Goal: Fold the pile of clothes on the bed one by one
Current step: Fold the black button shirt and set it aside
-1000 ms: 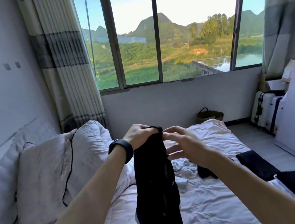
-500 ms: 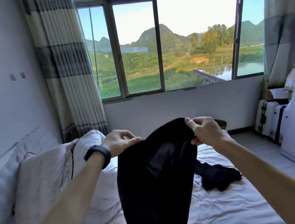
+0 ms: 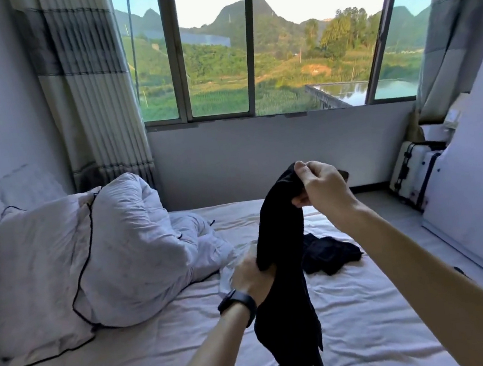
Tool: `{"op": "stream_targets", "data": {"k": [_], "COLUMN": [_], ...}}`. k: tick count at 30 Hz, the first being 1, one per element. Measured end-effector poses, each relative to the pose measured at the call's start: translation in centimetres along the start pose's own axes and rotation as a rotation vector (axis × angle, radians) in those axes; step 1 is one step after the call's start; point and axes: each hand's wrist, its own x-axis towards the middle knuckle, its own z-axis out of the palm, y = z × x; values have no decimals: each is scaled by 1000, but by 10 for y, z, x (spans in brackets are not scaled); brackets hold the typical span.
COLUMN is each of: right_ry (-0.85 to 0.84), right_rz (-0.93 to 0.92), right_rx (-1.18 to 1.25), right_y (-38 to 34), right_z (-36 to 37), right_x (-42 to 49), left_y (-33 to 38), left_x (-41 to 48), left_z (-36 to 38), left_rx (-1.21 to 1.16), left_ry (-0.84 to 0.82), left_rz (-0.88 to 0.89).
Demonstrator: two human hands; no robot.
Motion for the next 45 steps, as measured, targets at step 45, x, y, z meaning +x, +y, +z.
{"op": "stream_targets", "data": {"k": [45], "right_ry": [-115], "right_rz": [113], "right_rx": [-747], "right_y": [153], "right_z": [-49], "right_x": [-51], "left_y": [17], "left_x": [42], "left_z": [-119], "left_rx": [743], "left_ry": [-46], "left_rz": [85]}}
